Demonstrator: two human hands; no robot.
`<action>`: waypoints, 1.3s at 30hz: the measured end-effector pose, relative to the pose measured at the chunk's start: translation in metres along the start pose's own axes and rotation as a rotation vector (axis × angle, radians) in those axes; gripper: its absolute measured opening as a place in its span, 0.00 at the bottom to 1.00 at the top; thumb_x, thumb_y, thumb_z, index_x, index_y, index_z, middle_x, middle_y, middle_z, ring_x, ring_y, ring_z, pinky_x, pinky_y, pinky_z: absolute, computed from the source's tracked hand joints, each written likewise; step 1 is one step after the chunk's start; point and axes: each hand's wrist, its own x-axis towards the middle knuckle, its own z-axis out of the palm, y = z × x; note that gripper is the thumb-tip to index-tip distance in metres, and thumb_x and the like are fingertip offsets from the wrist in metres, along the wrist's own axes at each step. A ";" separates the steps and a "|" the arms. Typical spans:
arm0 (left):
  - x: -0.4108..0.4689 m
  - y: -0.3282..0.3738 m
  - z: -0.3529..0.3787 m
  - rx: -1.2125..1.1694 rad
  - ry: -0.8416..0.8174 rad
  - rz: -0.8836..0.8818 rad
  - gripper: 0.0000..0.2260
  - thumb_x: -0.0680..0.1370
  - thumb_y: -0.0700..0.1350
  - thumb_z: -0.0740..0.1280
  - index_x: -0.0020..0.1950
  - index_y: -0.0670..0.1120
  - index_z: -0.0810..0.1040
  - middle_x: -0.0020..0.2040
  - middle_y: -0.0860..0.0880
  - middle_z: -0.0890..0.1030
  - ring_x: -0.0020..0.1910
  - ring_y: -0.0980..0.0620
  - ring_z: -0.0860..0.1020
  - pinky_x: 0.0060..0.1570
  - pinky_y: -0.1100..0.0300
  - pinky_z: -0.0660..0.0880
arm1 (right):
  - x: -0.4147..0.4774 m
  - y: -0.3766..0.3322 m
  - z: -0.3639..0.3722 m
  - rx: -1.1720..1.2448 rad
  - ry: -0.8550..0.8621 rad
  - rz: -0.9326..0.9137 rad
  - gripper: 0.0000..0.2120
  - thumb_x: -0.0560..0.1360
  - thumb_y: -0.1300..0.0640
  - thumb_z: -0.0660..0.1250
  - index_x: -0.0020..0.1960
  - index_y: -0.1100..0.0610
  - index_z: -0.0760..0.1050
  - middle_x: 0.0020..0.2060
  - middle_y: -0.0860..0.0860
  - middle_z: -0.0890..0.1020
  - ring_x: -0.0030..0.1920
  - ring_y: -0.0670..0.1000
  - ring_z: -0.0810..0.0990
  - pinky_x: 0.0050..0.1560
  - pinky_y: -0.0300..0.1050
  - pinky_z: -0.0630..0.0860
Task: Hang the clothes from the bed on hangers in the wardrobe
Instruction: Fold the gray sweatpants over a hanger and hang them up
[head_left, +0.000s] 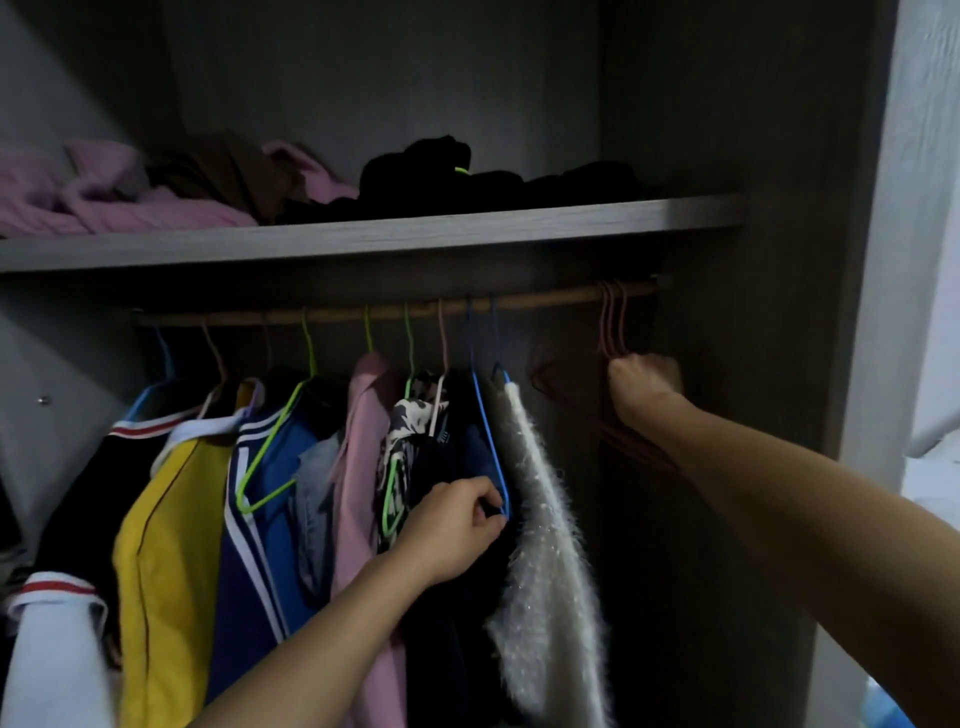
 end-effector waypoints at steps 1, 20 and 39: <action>-0.002 -0.002 -0.002 -0.002 -0.006 0.012 0.05 0.74 0.49 0.70 0.48 0.52 0.79 0.34 0.54 0.77 0.32 0.56 0.74 0.40 0.58 0.75 | -0.001 0.003 0.001 -0.017 0.014 0.014 0.10 0.80 0.58 0.59 0.58 0.55 0.75 0.49 0.54 0.79 0.46 0.53 0.78 0.43 0.48 0.72; -0.047 -0.028 -0.040 -0.038 -0.103 0.114 0.03 0.74 0.47 0.71 0.46 0.51 0.79 0.32 0.55 0.75 0.31 0.58 0.72 0.39 0.60 0.72 | -0.092 -0.011 -0.054 0.536 0.158 0.242 0.13 0.77 0.53 0.60 0.57 0.58 0.73 0.55 0.60 0.80 0.55 0.64 0.78 0.52 0.54 0.75; -0.172 0.226 0.203 -0.139 -0.576 0.284 0.06 0.72 0.45 0.72 0.36 0.51 0.78 0.35 0.52 0.82 0.37 0.51 0.81 0.41 0.59 0.75 | -0.522 0.309 0.000 0.475 0.232 0.388 0.17 0.78 0.41 0.59 0.37 0.52 0.69 0.25 0.45 0.70 0.32 0.57 0.73 0.33 0.49 0.67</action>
